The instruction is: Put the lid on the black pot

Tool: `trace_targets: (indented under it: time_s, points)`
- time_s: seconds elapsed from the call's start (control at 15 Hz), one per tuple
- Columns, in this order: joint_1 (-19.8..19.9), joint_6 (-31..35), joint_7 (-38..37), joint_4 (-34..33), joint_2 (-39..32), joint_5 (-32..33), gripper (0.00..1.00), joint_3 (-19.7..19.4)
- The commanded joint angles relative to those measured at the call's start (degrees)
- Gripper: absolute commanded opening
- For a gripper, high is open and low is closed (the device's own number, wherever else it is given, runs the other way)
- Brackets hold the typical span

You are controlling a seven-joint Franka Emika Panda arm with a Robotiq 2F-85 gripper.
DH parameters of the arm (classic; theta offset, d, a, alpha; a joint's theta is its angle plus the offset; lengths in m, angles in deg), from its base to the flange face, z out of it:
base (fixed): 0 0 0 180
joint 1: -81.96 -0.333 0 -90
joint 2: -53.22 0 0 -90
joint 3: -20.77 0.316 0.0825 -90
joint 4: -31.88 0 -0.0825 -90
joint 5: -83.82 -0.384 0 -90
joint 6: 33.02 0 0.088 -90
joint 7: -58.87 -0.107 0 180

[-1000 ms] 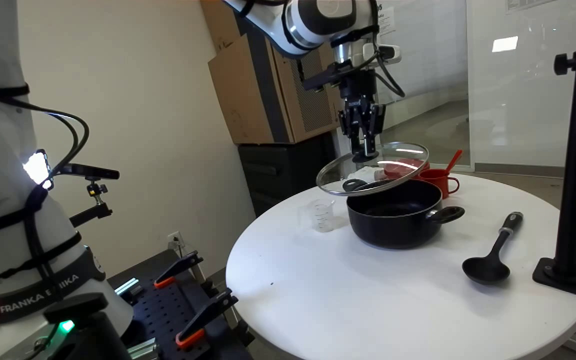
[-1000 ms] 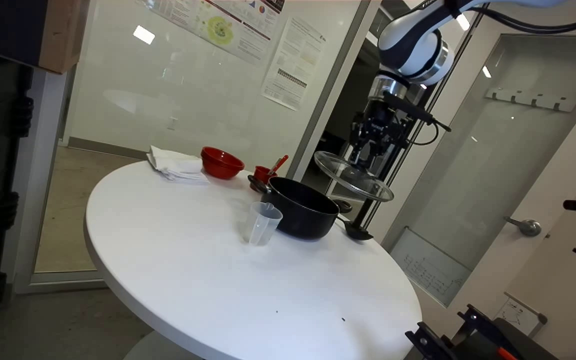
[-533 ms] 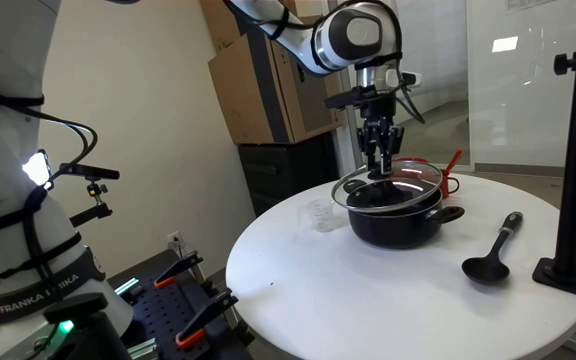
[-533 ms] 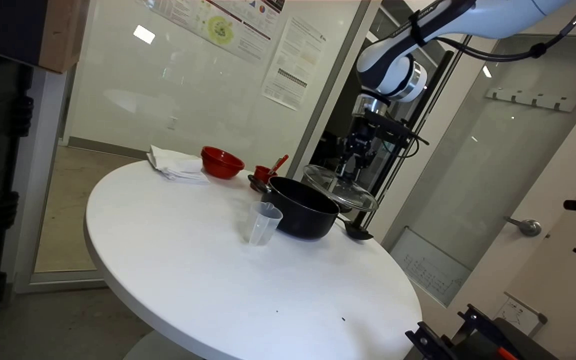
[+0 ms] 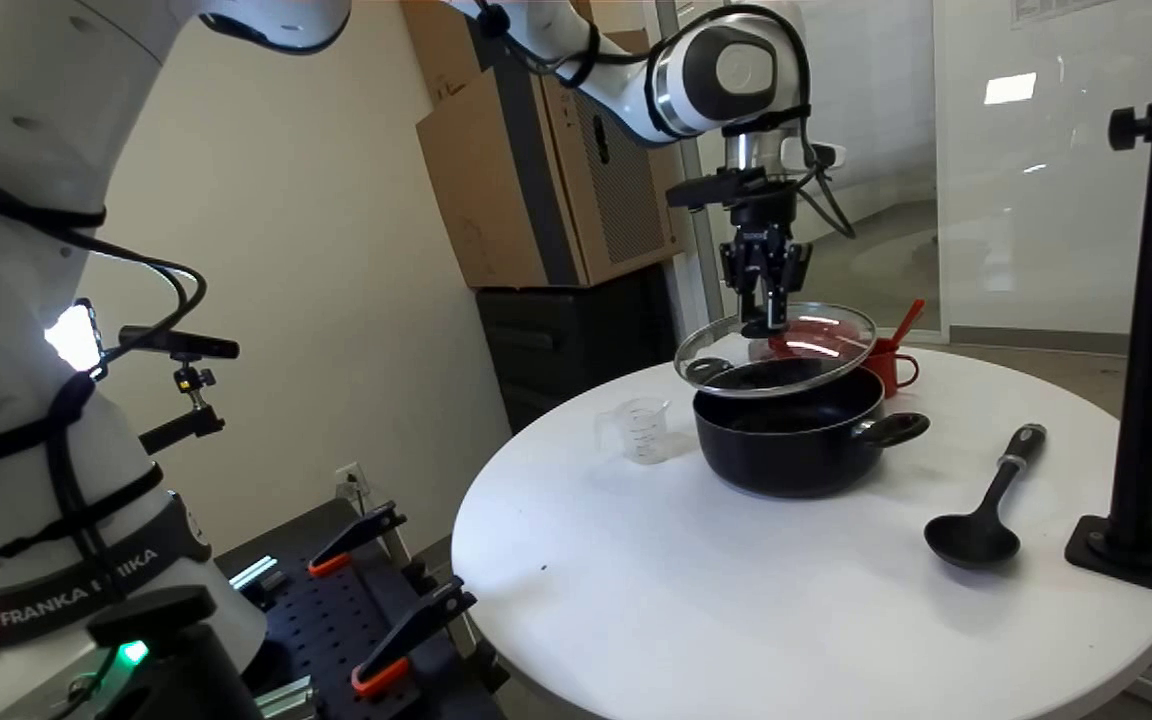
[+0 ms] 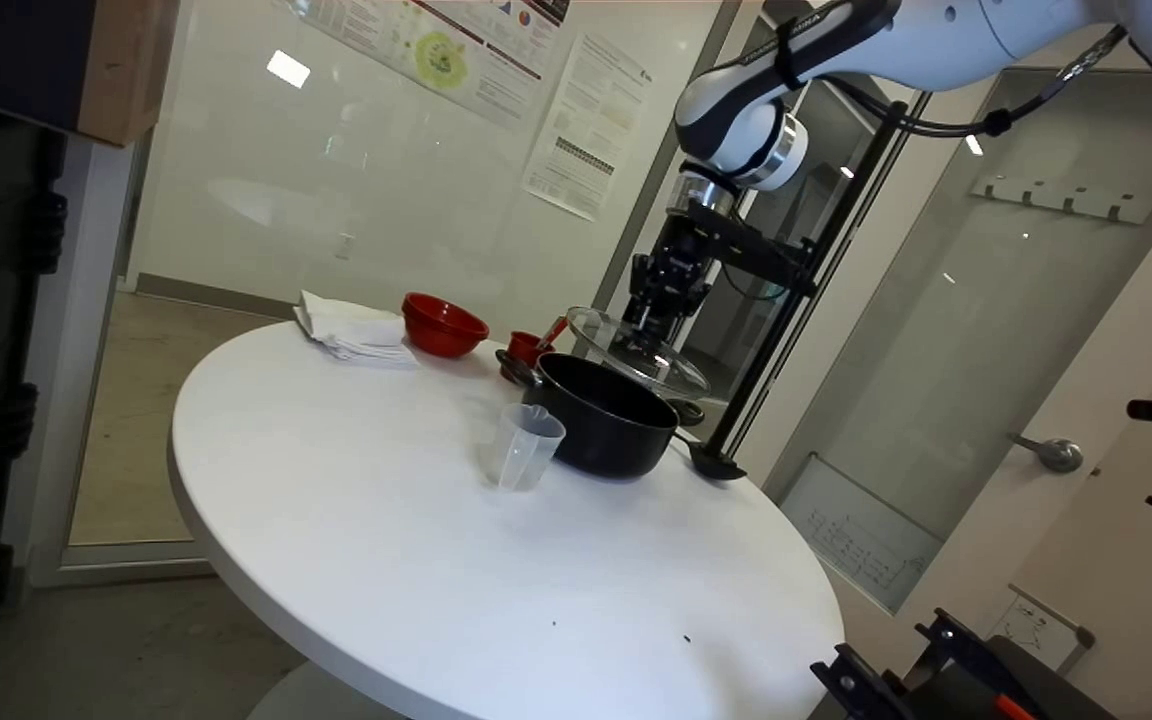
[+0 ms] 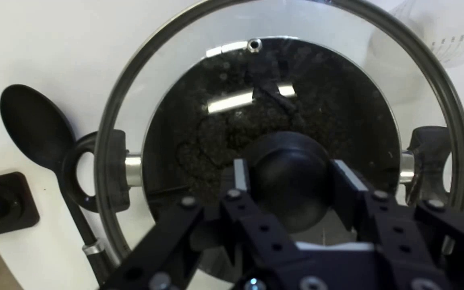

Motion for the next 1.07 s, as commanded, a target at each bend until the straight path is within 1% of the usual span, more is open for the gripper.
trace_targets:
  time_s: [0.0,0.4,0.67,1.0]
  points:
    - [-0.2,-7.6,-0.3,-12.0,-5.5,-1.1,0.26,0.9]
    - [0.0,-15.1,-0.8,-23.7,-14.0,-0.8,0.26,0.9]
    - [0.5,-17.9,-1.2,-29.9,-19.0,-0.8,0.26,0.8]
    - [0.1,-19.8,-1.3,-36.6,-23.9,-0.3,0.26,1.0]
